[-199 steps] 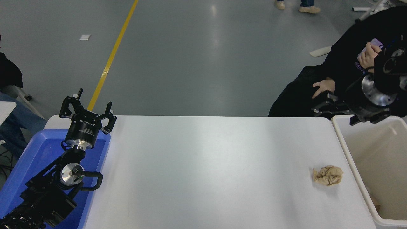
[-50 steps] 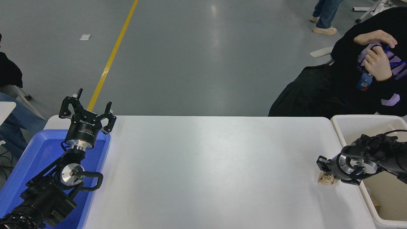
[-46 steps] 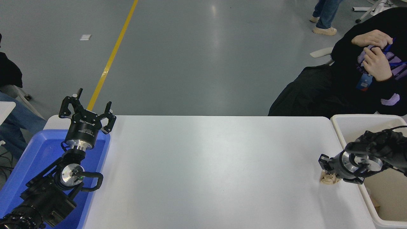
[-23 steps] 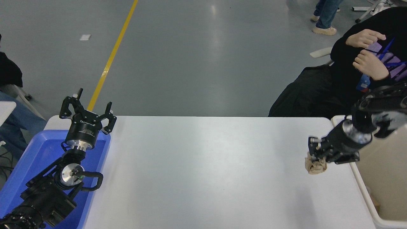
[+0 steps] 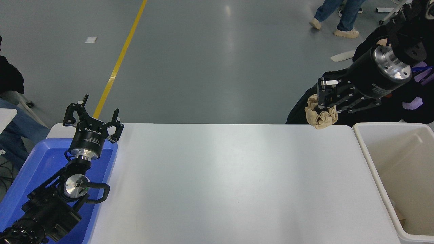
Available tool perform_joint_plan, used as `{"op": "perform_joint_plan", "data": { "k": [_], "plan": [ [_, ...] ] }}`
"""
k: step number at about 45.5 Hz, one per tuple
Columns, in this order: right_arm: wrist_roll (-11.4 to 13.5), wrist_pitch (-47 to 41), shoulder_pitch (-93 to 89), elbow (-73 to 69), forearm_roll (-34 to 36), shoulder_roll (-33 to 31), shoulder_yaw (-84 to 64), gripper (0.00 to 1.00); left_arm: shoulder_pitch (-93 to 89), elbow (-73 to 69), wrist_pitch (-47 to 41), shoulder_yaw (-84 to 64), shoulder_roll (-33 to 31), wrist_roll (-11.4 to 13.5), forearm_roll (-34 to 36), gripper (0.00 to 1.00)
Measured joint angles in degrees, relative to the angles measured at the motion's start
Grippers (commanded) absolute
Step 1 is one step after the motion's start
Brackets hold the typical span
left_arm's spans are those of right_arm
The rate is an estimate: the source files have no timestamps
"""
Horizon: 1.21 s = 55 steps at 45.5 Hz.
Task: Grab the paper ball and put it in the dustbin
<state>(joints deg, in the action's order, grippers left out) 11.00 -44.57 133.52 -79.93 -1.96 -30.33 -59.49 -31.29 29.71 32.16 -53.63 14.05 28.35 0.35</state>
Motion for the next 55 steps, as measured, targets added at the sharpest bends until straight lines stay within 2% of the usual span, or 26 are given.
{"op": "perform_joint_plan", "data": {
  "k": [23, 45, 50, 55],
  "plan": [
    [0.0, -0.4, 3.5, 0.4, 0.5, -0.1, -5.9, 0.00, 0.0, 0.0, 0.0, 0.0, 0.0, 0.0, 0.0, 0.98],
    [0.1, -0.4, 2.0, 3.6, 3.7, -4.5, -26.7, 0.00, 0.0, 0.0, 0.0, 0.0, 0.0, 0.0, -0.1, 0.98],
    [0.1, 2.6, -0.6, 3.9, 3.5, -7.6, -29.1, 0.00, 0.1, 0.0, 0.0, -0.1, 0.0, 0.1, -0.1, 0.98],
    [0.0, 9.5, -5.6, 4.7, 2.9, -11.7, -29.9, 0.00, 0.1, 0.0, 0.0, -0.1, 0.0, 0.1, -0.1, 0.98]
  ]
}}
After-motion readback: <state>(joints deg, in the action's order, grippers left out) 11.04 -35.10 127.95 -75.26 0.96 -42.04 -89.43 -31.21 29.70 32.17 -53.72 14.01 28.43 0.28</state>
